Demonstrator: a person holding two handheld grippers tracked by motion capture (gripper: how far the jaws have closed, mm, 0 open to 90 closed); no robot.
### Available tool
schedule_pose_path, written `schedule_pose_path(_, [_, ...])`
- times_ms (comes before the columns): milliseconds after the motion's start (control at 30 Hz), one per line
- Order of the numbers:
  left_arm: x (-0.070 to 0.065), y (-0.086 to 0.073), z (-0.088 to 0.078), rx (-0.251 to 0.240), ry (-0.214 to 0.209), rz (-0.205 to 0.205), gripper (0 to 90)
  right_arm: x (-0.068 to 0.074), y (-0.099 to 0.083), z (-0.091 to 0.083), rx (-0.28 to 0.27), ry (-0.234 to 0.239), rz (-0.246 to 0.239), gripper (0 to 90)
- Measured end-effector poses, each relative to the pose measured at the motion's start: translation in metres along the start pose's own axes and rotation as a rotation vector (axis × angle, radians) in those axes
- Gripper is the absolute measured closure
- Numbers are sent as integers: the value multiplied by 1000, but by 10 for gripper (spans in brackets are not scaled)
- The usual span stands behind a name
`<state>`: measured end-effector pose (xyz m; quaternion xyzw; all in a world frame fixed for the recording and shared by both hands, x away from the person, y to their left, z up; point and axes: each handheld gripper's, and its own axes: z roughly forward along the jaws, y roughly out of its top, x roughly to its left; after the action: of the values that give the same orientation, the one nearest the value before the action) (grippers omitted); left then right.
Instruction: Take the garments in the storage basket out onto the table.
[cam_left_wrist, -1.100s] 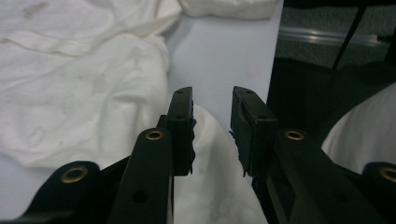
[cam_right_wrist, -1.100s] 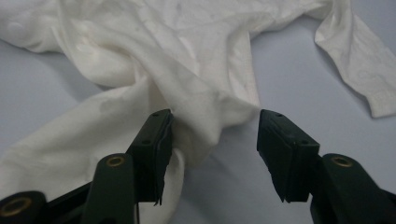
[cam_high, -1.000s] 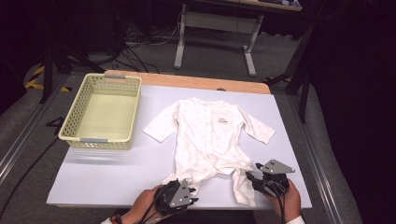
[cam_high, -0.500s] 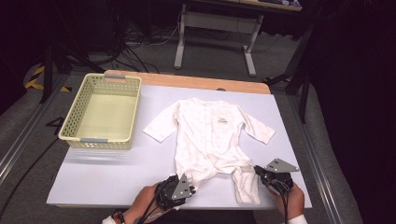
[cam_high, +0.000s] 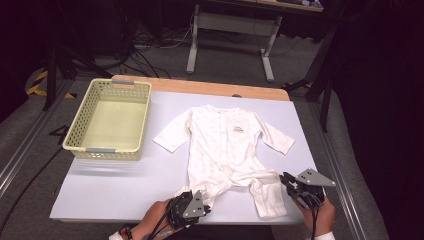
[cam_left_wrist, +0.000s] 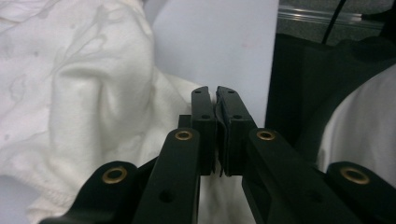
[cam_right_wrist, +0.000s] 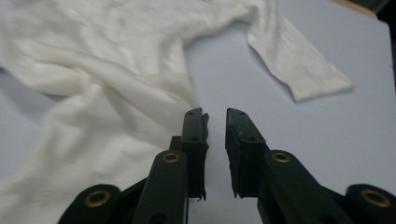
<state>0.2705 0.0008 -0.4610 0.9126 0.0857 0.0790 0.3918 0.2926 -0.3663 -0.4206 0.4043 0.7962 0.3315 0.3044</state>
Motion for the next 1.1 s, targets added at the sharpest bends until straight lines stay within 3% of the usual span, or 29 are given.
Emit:
schedule_pose_path(100, [-5, 1, 0, -11, -21, 16, 863, 19, 10, -5, -43, 88, -50, 789])
schedule_pose_path(167, [-8, 2, -1, -14, -27, 21, 862, 36, 14, -2, -43, 177, -85, 747])
schedule_pose_path(200, [-9, 3, -1, -21, -32, 23, 862, 44, 15, 1, -28, 199, -105, 724])
schedule_pose_path(267, [-10, 3, -3, -26, -46, 27, 862, 53, 15, 11, 16, 219, -147, 650])
schedule_pose_path(400, [-11, 4, -3, -32, -42, 29, 860, 54, 11, 29, 86, 261, -117, 591])
schedule_pose_path(433, [-10, 4, -3, -36, -42, 30, 859, 54, 9, 35, 108, 243, -118, 586])
schedule_pose_path(567, [-10, 4, -3, -46, -37, 17, 857, 50, 9, 40, 121, 272, -89, 638])
schedule_pose_path(600, [-9, 4, -4, -48, -36, 17, 856, 49, 9, 40, 129, 286, -85, 736])
schedule_pose_path(700, [-9, 4, -5, -60, -29, 15, 855, 53, 11, 39, 136, 297, -109, 847])
schedule_pose_path(767, [-9, 4, -7, -70, -27, 9, 854, 55, 12, 37, 140, 320, -122, 854])
schedule_pose_path(867, [-9, 5, -8, -79, -25, 8, 854, 60, 14, 31, 119, 391, -114, 860])
schedule_pose_path(1100, [-16, 8, -11, -90, -38, 21, 853, 98, 24, 7, 58, 538, -189, 858])
